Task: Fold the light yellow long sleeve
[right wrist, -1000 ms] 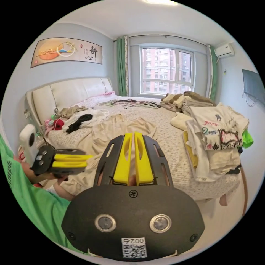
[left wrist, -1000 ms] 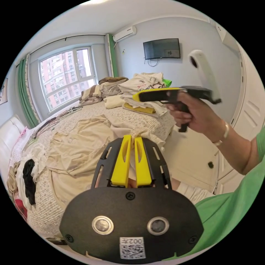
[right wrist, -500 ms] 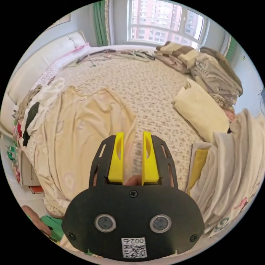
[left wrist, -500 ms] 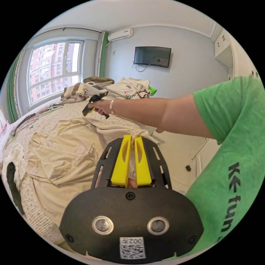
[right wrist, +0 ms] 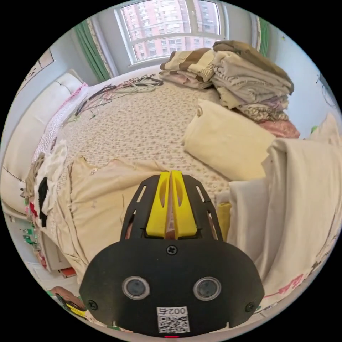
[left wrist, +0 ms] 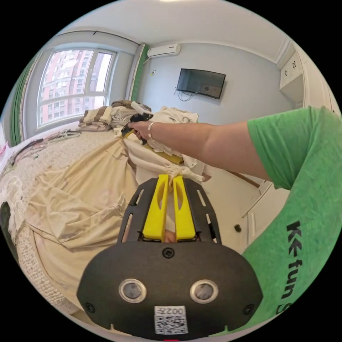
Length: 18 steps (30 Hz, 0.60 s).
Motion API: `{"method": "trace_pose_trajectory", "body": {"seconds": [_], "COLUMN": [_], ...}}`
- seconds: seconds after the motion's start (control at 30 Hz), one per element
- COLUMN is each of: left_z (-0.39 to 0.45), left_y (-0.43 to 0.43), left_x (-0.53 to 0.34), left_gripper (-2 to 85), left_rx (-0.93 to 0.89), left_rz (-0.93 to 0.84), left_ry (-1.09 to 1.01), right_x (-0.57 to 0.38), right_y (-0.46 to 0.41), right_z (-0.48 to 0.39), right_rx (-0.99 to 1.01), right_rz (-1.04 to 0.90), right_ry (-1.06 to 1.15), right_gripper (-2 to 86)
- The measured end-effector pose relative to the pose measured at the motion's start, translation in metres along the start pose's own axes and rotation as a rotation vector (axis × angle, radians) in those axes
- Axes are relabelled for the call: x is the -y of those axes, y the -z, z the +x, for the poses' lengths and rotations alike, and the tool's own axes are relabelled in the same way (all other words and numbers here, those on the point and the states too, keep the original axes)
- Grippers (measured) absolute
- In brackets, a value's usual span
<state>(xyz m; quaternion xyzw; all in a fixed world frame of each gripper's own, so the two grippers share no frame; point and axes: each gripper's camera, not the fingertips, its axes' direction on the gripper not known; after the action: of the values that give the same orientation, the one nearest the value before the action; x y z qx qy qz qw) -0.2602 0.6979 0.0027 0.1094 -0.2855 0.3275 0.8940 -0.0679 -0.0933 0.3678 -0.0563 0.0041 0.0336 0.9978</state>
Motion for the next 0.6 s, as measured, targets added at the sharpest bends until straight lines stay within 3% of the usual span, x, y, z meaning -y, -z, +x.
{"method": "trace_pose_trajectory", "body": {"seconds": [0.17, 0.37, 0.43, 0.6], "left_z": [-0.038, -0.1, -0.131, -0.225], "left_y": [0.007, 0.062, 0.087, 0.16], "left_x": [0.016, 0.034, 0.037, 0.009], "left_gripper": [-1.4, -1.5, -1.6, -1.6], "left_rx": [-0.202, -0.22, -0.241, -0.309], "left_rz": [0.019, 0.108, 0.165, 0.39], "left_ry": [0.156, 0.247, 0.305, 0.521], "right_x": [-0.001, -0.003, -0.001, 0.0], "right_y": [-0.041, -0.048, -0.038, 0.019], "right_z": [-0.019, -0.026, -0.03, -0.056], "right_rx": [-0.094, -0.08, -0.041, 0.29], "right_rz": [-0.126, -0.14, -0.116, 0.09], "right_ry": [0.08, 0.057, 0.032, 0.041], "right_gripper": [-0.9, -0.8, -0.7, 1.2]}}
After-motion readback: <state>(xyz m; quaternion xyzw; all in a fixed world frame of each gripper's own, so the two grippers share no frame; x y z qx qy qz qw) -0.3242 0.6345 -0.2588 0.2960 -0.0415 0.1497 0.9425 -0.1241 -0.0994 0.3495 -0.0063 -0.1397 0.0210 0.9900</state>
